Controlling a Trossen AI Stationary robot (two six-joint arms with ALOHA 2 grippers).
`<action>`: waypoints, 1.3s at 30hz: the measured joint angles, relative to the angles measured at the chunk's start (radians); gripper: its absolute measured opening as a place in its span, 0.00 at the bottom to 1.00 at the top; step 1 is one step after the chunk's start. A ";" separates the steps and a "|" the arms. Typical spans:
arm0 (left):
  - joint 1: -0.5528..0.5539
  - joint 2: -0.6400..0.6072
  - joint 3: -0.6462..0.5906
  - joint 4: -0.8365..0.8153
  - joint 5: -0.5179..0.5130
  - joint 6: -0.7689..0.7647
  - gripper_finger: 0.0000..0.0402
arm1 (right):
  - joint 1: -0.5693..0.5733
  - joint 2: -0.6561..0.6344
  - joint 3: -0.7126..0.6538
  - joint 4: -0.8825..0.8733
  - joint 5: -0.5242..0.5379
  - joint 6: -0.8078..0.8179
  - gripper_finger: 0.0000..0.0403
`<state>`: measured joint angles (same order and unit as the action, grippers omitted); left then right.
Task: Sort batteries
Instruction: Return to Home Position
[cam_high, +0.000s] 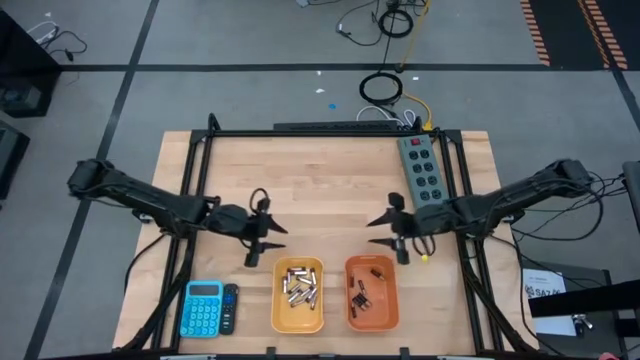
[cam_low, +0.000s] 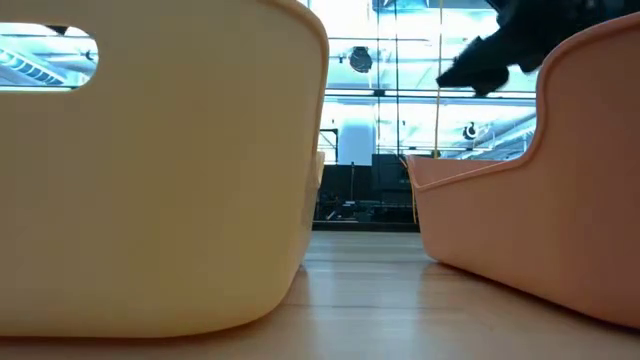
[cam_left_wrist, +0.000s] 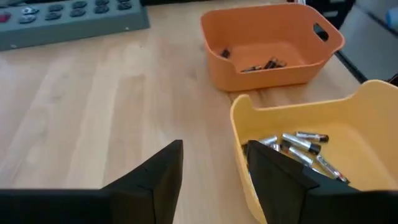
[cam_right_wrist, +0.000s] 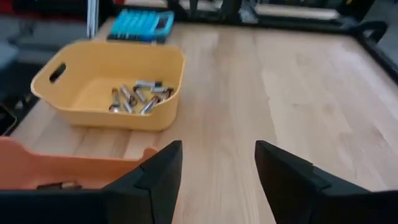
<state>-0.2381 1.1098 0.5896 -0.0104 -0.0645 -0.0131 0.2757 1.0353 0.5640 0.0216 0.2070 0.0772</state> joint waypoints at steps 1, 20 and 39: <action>0.001 -0.020 -0.026 0.019 -0.004 -0.007 0.46 | -0.010 -0.029 -0.044 0.048 -0.001 0.000 0.47; 0.145 -0.307 -0.277 0.253 -0.092 0.046 0.22 | -0.207 -0.573 -0.320 0.096 -0.029 -0.147 0.18; 0.281 -0.564 -0.552 0.477 0.039 -0.008 0.04 | -0.323 -0.961 -0.458 0.081 -0.142 -0.194 0.01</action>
<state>0.0426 0.5461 0.0378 0.4662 -0.0257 -0.0208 -0.0475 0.0738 0.1061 0.1024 0.0651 -0.1171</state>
